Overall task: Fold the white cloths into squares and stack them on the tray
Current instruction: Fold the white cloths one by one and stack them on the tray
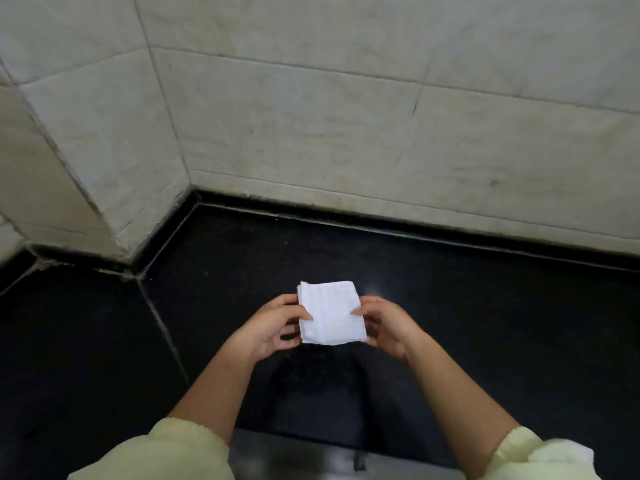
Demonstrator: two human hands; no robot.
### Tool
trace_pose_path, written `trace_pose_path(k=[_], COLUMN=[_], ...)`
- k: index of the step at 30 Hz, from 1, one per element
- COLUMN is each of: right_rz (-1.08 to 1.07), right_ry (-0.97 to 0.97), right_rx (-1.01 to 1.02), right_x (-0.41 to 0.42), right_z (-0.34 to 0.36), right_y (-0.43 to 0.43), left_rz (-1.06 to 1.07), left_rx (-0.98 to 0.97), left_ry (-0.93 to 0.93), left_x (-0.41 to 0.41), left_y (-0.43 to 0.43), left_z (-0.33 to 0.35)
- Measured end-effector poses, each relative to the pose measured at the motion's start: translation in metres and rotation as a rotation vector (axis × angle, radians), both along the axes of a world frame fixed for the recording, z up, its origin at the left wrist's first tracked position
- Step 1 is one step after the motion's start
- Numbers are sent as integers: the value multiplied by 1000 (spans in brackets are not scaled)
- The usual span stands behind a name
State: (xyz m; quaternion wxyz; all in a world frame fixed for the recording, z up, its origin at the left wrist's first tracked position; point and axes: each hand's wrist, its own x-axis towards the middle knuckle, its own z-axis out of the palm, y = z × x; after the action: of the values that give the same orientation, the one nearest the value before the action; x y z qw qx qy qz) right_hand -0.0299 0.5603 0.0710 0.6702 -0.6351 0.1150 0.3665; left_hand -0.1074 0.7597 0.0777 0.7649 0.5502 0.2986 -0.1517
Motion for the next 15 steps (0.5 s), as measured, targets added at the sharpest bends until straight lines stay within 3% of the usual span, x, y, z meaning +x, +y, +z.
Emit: trace_pose_path(k=[15], right_rz=[-373], right_ry=[-115], right_rx=[-29], right_x=[15], right_z=[51], right_y=[-348], left_rz=[-366], left_rx=[24], left_ry=[-107], left_x=[91], left_y=[-336], left_z=[44])
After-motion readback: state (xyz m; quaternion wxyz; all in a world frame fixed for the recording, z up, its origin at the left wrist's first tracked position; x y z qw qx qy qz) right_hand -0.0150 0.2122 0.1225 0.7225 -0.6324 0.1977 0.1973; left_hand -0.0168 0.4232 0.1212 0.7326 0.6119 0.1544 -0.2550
